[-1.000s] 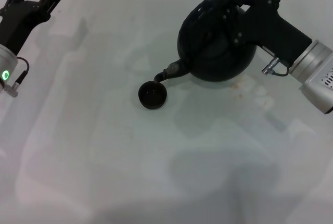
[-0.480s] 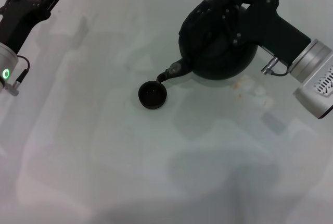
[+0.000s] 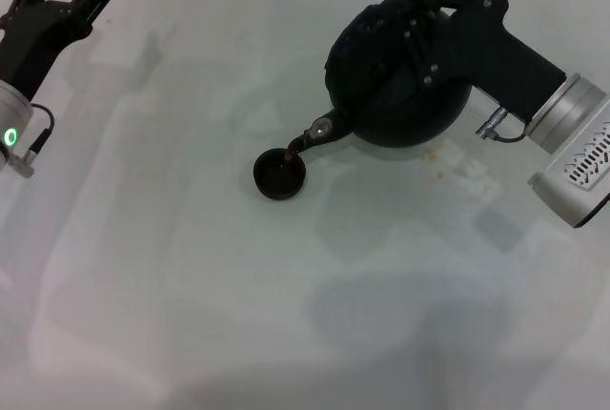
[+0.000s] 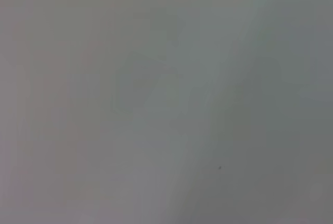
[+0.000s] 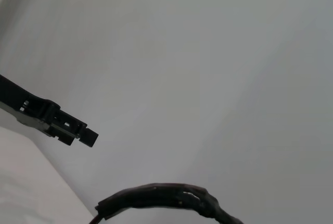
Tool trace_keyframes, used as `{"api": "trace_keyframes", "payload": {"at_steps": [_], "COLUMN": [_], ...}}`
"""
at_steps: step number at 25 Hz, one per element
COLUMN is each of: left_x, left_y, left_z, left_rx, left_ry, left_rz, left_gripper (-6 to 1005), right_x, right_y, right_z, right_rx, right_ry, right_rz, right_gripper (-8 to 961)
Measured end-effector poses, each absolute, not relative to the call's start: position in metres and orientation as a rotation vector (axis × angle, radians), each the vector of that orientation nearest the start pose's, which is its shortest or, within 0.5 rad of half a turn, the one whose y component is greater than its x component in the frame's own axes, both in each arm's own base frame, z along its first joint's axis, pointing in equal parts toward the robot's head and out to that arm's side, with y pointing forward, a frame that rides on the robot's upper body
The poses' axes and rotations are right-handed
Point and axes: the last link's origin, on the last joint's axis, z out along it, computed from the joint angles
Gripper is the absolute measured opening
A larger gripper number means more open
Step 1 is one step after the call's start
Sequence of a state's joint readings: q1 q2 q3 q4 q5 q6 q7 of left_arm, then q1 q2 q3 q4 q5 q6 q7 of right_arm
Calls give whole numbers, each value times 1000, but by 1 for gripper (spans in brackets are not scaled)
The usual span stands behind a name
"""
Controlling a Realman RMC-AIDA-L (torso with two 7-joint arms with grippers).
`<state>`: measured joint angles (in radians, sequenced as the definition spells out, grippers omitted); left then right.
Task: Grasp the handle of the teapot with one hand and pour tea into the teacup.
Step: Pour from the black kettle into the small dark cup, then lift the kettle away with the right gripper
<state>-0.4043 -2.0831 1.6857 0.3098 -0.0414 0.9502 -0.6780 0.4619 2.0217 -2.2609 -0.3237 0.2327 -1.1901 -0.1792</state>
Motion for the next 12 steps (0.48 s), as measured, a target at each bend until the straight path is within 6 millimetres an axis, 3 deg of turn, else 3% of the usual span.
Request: {"api": "trace_keyframes", "payload": {"at_steps": [12], "left_x": [-315], "left_y": [350], "left_z": [-21], "left_rx": [-1658], "left_ry": [-911], "left_rz": [-937], "left_gripper": [872], "right_x": [252], "right_y": [325], "right_z": [-61], "right_rx": [-2062], "right_ry": [-323], "right_rz": [581], "right_gripper": [123]}}
